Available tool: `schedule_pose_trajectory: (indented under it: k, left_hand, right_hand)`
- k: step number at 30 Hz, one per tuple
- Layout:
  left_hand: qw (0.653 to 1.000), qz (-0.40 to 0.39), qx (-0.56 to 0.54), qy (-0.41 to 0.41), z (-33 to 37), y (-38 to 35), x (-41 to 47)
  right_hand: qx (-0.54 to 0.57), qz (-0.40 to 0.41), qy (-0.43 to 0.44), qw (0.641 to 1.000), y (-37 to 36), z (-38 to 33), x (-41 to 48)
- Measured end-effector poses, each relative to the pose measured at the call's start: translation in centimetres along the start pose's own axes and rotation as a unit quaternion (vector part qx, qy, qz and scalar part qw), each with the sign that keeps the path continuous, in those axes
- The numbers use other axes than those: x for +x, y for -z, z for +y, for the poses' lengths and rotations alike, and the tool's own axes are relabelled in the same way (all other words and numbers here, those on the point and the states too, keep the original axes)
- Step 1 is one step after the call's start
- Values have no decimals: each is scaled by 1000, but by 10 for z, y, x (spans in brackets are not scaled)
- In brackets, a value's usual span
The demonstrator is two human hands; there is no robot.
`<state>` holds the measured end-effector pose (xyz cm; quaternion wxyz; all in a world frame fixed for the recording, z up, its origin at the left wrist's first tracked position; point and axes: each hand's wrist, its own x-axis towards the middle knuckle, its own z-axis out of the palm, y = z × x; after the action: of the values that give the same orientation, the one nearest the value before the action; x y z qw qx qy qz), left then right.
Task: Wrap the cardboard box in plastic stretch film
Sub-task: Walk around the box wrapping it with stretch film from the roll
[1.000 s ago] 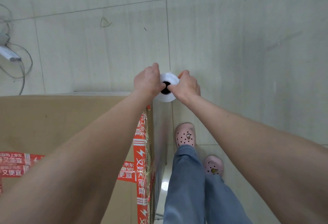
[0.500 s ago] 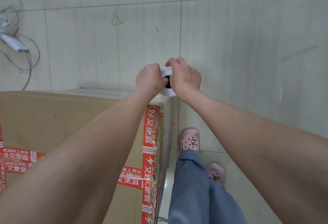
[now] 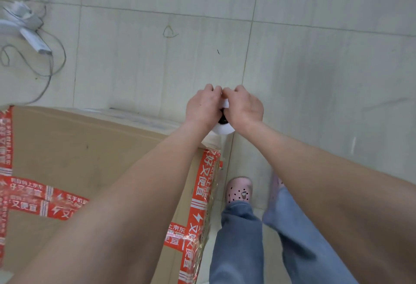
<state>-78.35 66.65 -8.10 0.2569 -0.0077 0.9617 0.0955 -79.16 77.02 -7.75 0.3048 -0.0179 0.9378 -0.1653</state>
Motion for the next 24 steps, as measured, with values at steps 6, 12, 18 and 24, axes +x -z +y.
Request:
schedule_pose_trajectory:
  k: [6, 12, 18, 24]
  left_hand:
    - [977, -1, -122, 173, -23, 2, -2]
    - [935, 13, -209, 285, -45, 2, 3]
    - [901, 36, -247, 354, -49, 7, 4]
    - [939, 23, -148, 309, -57, 21, 8]
  right_hand:
    - [27, -33, -35, 998, -7, -11, 10]
    - [21, -56, 44, 997, 3, -43, 39]
    - [-45, -102, 140, 984, 16, -62, 64]
    - [-30, -129, 111, 985, 10, -78, 64]
